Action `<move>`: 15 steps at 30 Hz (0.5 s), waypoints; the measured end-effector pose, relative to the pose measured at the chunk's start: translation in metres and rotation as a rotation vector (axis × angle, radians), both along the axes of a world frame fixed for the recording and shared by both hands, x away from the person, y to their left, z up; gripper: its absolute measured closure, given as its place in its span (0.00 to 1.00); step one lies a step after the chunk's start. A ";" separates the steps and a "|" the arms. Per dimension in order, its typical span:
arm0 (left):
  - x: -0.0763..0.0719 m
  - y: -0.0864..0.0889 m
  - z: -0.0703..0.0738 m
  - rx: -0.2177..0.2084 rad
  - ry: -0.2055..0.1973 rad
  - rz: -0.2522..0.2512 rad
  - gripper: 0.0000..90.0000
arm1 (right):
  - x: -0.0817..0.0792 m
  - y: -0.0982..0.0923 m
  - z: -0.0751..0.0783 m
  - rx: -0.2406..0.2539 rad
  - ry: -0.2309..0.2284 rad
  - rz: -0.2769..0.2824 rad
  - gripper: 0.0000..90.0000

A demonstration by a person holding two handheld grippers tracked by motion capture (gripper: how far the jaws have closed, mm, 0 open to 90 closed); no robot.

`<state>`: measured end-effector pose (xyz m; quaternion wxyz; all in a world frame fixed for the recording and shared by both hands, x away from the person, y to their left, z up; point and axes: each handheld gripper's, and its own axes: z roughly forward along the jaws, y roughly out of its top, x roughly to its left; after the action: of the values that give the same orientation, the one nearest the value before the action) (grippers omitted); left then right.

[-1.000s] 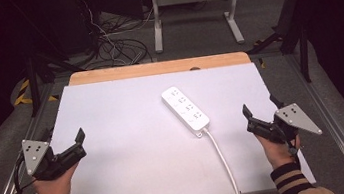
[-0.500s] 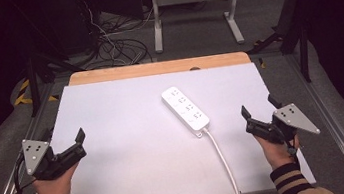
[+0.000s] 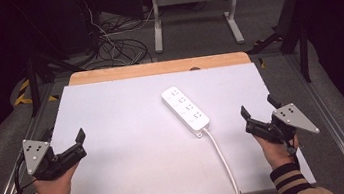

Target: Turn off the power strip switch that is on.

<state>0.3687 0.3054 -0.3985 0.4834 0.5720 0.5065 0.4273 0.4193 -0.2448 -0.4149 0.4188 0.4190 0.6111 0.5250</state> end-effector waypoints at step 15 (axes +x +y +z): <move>0.001 0.000 0.000 0.002 0.000 -0.001 0.04 | 0.001 0.001 -0.001 -0.008 0.012 0.006 0.12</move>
<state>0.3696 0.3050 -0.3983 0.4831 0.5725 0.5060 0.4275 0.4204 -0.2434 -0.4162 0.4154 0.4187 0.6170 0.5211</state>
